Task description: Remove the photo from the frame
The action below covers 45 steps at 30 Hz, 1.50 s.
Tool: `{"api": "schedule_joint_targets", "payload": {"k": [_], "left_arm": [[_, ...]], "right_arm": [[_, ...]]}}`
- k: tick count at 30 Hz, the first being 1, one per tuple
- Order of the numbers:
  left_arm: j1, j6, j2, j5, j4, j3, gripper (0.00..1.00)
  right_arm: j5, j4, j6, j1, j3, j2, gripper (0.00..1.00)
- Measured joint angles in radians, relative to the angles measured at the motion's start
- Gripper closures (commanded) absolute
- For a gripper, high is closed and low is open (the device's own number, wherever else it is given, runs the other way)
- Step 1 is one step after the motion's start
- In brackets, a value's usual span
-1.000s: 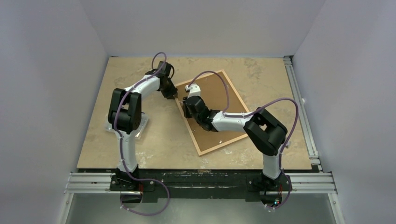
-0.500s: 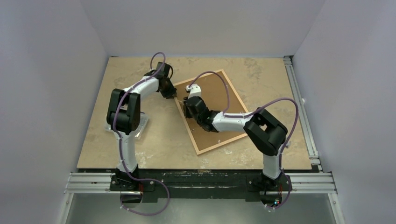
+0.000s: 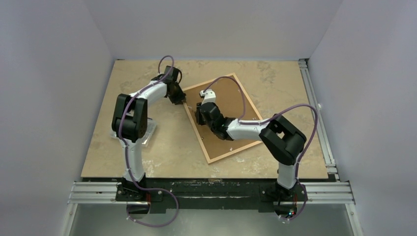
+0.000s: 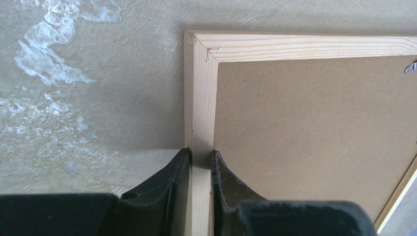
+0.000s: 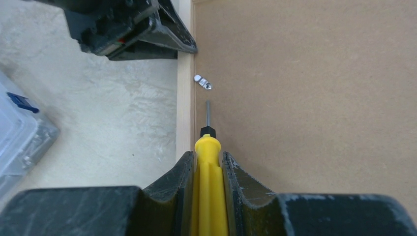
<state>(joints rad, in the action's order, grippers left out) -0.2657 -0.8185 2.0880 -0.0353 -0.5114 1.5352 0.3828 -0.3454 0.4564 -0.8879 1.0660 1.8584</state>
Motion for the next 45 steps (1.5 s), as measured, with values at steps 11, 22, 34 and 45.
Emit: {"api": "schedule_joint_targets", "payload": {"k": [11,22,34,45], "left_arm": [[0.0,-0.008,-0.018,-0.005,0.014,-0.031,1.0],[0.002,-0.009,-0.029,-0.011,0.031,-0.053,1.0],[0.002,-0.008,-0.032,-0.01,0.039,-0.058,1.0],[0.002,-0.007,-0.032,-0.012,0.02,-0.05,0.83]], "right_arm": [[-0.02,-0.045,0.014,0.0,0.03,0.071,1.0],[-0.024,-0.039,0.011,0.0,0.076,0.107,1.0],[0.019,0.071,-0.039,-0.009,0.166,0.125,1.0],[0.119,0.189,-0.135,0.003,0.257,0.117,1.0]]}}
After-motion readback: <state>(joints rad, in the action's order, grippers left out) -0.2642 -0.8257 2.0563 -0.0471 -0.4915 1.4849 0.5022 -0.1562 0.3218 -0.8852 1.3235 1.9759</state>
